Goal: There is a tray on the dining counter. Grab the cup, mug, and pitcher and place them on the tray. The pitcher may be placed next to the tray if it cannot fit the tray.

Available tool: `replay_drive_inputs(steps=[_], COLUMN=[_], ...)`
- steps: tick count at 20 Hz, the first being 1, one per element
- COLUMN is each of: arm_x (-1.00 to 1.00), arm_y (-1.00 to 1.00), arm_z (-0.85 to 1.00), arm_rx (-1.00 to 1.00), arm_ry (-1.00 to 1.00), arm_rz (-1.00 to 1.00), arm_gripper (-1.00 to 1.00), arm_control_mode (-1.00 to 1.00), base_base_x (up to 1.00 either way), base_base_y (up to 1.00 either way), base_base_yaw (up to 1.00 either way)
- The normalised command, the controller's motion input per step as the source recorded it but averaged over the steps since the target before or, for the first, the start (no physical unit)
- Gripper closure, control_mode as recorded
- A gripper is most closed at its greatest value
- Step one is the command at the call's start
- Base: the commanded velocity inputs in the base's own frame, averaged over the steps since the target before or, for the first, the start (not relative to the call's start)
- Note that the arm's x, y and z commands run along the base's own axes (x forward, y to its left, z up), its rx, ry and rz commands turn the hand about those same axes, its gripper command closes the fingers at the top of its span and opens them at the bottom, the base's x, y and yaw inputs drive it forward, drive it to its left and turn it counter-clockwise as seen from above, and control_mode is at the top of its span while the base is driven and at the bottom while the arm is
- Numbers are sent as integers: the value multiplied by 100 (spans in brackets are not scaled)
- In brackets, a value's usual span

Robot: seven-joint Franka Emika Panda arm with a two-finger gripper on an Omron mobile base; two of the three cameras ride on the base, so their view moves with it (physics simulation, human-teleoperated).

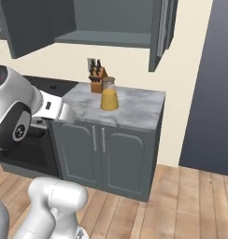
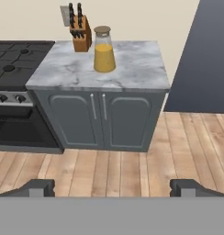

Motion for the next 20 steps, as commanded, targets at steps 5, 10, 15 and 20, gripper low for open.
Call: replay_drive_inputs(steps=[5, 10, 15, 20], arm_x=[0, 0, 0, 0], arm_y=[0, 0, 0, 0], arm_z=[0, 0, 0, 0], arm_rx=[0, 0, 0, 0], arm_ry=[0, 0, 0, 0], arm_rz=[0, 0, 0, 0], arm_gripper=[-100, -100, -100, -100], arm_control_mode=[100, 100, 100, 100], base_base_x=[26, 61, 75, 61], base_base_y=[-9, 0, 0, 0], base_base_yaw=[5, 4, 1, 0])
